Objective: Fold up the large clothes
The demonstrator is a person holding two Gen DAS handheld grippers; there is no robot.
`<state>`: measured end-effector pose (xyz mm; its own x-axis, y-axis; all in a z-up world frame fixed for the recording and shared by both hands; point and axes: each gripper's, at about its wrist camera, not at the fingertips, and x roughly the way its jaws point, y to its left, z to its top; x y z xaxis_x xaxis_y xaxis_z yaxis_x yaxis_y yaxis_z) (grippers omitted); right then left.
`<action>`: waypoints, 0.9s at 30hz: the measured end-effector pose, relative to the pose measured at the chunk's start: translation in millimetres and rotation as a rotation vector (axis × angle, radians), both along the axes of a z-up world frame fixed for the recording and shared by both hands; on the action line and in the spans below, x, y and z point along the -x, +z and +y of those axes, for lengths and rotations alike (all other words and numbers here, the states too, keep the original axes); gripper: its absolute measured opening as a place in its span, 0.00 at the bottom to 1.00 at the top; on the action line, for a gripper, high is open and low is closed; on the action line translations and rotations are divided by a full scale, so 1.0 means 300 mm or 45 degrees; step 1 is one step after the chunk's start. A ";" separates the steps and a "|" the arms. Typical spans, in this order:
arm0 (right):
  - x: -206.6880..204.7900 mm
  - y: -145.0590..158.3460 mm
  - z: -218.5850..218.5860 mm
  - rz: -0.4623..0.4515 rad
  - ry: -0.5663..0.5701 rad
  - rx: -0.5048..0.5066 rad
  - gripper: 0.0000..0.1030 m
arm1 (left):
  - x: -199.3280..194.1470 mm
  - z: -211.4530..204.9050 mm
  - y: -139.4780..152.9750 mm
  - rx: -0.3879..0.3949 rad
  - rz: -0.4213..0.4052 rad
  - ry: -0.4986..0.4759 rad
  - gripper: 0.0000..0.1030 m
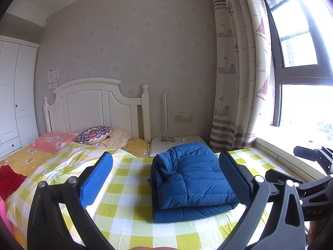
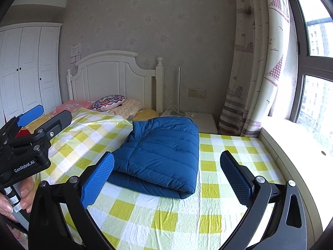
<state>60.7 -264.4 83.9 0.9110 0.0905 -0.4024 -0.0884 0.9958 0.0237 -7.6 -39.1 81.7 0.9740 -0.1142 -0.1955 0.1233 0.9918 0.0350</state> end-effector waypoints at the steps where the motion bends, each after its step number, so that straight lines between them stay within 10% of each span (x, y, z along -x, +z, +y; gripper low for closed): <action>1: 0.000 0.000 0.000 0.002 0.002 0.000 0.95 | 0.001 -0.001 -0.001 -0.001 0.000 -0.002 0.98; 27: -0.015 -0.029 0.021 0.050 0.039 0.017 0.95 | -0.009 0.021 -0.015 0.007 0.040 0.012 0.98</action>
<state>65.3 -258.2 75.2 0.8913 0.1126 -0.4392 -0.1183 0.9929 0.0145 -5.0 -32.9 77.1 0.9685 -0.1061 -0.2252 0.1147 0.9931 0.0256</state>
